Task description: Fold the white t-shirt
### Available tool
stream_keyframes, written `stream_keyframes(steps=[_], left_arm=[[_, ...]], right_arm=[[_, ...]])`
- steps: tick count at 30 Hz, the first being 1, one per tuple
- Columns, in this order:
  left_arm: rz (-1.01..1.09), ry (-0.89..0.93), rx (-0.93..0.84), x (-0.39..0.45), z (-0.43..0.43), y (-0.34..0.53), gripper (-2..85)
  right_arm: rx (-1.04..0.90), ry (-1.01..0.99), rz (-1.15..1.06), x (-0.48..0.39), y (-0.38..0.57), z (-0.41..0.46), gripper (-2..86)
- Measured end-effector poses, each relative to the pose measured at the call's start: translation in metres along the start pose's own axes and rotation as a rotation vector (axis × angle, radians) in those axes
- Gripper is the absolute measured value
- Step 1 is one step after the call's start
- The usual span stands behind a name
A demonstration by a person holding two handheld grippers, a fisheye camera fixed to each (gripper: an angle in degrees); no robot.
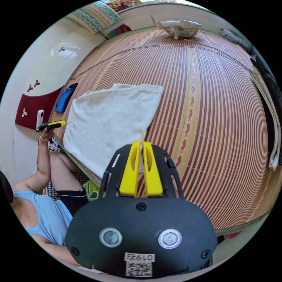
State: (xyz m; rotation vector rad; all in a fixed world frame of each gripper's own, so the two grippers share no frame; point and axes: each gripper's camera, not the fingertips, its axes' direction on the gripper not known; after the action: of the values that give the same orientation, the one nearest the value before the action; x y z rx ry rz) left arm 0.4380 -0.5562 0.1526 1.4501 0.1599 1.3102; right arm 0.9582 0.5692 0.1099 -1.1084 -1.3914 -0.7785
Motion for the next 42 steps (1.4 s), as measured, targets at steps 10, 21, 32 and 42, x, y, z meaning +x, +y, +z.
stream_keyframes(steps=[10,21,32,42], left_arm=[[0.024,-0.03,-0.069,0.005,0.012,-0.001,0.8],[0.01,-0.025,-0.059,0.002,0.007,0.006,0.8],[0.014,-0.017,-0.055,0.002,0.011,-0.001,1.2],[0.0,-0.06,-0.097,-0.001,0.025,-0.01,1.8]], right_arm=[[0.003,-0.036,0.005,0.004,0.008,0.002,3.8],[-0.004,-0.056,-0.016,0.004,0.017,0.008,5.2],[-0.025,-0.027,-0.019,-0.004,0.022,0.024,-0.7],[-0.042,0.009,-0.01,-0.016,0.023,0.045,0.3]])
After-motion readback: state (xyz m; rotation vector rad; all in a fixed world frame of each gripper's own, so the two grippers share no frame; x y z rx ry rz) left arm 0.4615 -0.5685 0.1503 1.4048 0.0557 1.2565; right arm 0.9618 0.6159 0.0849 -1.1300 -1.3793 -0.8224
